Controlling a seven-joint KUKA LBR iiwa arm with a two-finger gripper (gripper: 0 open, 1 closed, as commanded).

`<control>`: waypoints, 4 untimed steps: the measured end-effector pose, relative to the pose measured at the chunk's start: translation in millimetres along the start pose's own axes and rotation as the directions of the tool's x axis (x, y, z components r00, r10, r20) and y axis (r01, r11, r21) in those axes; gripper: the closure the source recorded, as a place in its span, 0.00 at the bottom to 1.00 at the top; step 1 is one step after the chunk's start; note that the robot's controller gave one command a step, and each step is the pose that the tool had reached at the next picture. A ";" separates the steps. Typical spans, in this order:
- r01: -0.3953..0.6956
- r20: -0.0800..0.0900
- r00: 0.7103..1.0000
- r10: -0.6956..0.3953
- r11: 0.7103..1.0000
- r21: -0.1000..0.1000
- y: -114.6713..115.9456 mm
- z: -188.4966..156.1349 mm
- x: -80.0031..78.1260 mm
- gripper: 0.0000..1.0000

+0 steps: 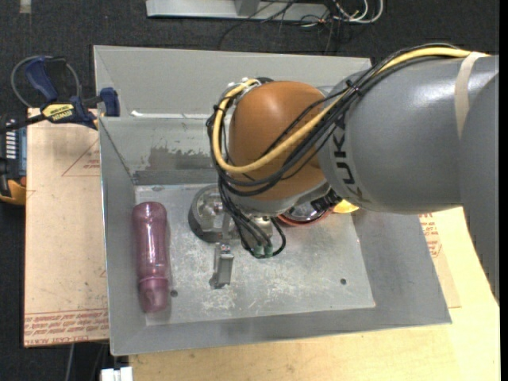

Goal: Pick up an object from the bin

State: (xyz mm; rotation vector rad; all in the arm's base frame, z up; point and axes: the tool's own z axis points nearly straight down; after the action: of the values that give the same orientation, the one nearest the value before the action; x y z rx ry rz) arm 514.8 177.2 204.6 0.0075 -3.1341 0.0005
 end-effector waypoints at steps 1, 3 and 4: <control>-0.005 0.007 1.000 0.005 1.000 -0.001 -1.3 -4.5 -1.9 0.00; -0.112 0.010 0.994 0.112 0.994 -0.004 -41.7 134.4 -84.6 0.00; -0.554 0.004 0.832 0.554 0.832 -0.008 -48.0 137.8 -77.7 0.00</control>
Offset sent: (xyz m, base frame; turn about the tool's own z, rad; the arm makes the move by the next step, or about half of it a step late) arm 0.0756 -0.0504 -0.1346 0.6129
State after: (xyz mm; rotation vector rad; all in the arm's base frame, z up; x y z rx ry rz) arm 591.8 129.5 66.2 -0.9020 -3.0085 -0.0063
